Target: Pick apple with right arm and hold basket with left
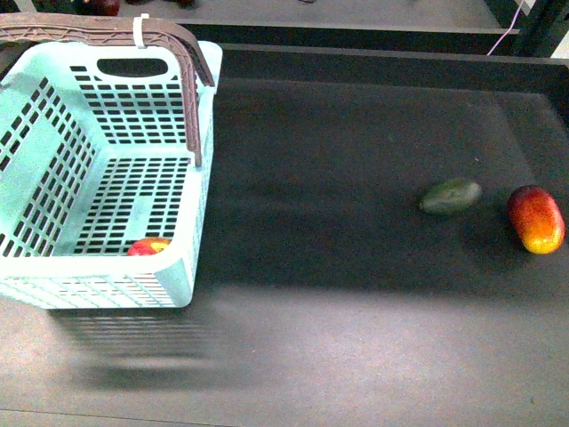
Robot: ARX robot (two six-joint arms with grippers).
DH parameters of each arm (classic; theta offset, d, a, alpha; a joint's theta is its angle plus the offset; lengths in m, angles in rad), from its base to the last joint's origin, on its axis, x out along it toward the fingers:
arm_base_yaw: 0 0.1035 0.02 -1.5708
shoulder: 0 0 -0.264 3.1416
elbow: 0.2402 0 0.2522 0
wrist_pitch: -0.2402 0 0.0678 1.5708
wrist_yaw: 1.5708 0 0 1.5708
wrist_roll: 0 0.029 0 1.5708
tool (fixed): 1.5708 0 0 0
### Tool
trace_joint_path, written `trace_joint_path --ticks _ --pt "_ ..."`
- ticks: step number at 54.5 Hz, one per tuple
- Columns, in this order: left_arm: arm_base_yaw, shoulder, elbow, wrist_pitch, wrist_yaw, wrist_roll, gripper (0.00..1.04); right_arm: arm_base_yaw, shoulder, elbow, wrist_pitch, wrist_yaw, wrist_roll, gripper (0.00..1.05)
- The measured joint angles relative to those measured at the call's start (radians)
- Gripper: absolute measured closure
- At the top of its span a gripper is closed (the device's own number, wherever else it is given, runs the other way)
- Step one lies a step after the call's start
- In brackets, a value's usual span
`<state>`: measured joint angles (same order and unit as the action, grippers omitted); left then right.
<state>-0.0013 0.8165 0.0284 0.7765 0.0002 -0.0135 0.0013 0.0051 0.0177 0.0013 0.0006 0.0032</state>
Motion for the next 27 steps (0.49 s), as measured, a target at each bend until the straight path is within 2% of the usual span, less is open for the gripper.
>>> trace_joint_path --ticks 27 --pt "0.000 -0.386 -0.013 -0.350 0.000 0.002 1.01 0.000 0.000 0.000 0.000 0.000 0.000 0.09"
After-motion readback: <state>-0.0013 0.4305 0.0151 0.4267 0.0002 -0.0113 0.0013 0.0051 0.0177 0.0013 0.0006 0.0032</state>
